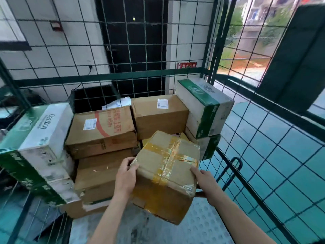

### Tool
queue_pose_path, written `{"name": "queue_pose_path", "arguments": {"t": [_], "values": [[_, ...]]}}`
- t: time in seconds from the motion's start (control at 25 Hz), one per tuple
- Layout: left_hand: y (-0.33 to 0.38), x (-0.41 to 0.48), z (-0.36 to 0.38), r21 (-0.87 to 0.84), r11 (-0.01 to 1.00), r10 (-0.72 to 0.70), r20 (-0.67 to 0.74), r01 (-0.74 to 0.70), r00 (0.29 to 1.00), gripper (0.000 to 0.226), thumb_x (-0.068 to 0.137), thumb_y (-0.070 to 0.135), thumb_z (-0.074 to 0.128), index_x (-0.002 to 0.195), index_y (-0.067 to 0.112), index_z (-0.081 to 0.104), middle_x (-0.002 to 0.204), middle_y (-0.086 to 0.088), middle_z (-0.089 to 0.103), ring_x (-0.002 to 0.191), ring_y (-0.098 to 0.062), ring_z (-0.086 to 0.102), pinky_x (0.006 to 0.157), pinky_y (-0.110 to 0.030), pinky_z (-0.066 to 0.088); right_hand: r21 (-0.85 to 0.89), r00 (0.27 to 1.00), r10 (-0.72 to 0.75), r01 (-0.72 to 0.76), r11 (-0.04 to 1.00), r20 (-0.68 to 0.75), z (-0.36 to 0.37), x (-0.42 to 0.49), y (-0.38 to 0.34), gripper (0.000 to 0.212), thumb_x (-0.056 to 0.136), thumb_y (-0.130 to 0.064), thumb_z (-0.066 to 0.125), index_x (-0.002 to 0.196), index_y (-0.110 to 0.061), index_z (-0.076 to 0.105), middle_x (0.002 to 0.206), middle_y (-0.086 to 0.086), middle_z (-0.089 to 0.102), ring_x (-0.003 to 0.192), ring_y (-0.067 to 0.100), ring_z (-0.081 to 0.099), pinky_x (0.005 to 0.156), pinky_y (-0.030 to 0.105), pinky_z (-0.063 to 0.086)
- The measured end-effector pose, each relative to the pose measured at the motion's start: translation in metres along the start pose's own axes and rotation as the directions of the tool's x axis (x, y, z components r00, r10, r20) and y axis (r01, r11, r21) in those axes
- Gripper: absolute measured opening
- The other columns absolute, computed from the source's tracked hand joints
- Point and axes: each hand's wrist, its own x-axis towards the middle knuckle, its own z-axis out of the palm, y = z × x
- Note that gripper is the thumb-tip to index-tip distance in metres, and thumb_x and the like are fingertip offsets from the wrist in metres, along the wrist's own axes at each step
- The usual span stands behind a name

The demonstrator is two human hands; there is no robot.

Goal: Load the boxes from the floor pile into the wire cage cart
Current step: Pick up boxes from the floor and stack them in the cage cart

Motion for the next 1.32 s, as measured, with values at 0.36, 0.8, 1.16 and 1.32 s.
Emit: {"name": "queue_pose_path", "arguments": {"t": [0.36, 0.8, 1.16, 1.32], "values": [[0.016, 0.094, 0.072, -0.019, 0.997, -0.077, -0.090, 0.075, 0.993, 0.032, 0.106, 0.028, 0.047, 0.138, 0.026, 0.053, 0.141, -0.005, 0.054, 0.128, -0.025, 0.050, 0.106, -0.040, 0.041, 0.097, 0.993, 0.026, -0.037, 0.995, 0.111, -0.017, 0.095, -0.021, 0.029, 0.099, -0.039, 0.060, 0.106, -0.012, 0.067, 0.105, 0.010, 0.071, 0.095, 0.028, 0.072, 0.069, 0.045, 0.064], [0.010, 0.124, 0.104, 0.297, 0.955, -0.066, 0.180, 0.009, 0.981, 0.085, 0.096, 0.013, 0.066, 0.161, 0.021, 0.013, 0.162, 0.010, 0.022, 0.147, -0.011, 0.024, 0.122, -0.034, 0.020, -0.265, 0.838, -0.546, 0.523, 0.810, -0.017, -0.027, 0.153, -0.058, 0.007, 0.097, -0.012, 0.063, 0.095, -0.016, 0.068, 0.091, 0.001, 0.068, 0.089, 0.020, 0.065, 0.077, 0.019, 0.055], [0.009, 0.117, 0.118, 0.412, 0.911, -0.105, 0.224, 0.004, 0.969, 0.137, 0.063, 0.061, 0.087, 0.162, 0.025, -0.001, 0.168, -0.001, 0.006, 0.151, -0.021, 0.024, 0.122, -0.042, 0.026, -0.672, 0.891, -0.402, 0.431, 0.602, 0.211, -0.057, 0.220, -0.057, 0.068, 0.096, -0.049, 0.055, 0.156, -0.029, 0.033, 0.166, 0.003, 0.016, 0.150, 0.030, 0.023, 0.119, 0.051, 0.033], [0.035, 0.135, 0.126, 0.466, 0.876, -0.019, 0.293, -0.125, 0.956, 0.134, 0.064, 0.058, 0.089, 0.162, 0.025, 0.004, 0.169, 0.000, -0.006, 0.154, -0.021, 0.016, 0.123, -0.040, 0.021, -0.700, 0.909, -0.393, 0.369, 0.612, 0.135, -0.064, 0.216, -0.047, 0.072, 0.098, -0.055, 0.048, 0.159, -0.026, 0.024, 0.166, 0.005, 0.013, 0.147, 0.030, 0.030, 0.115, 0.051, 0.039]]}}
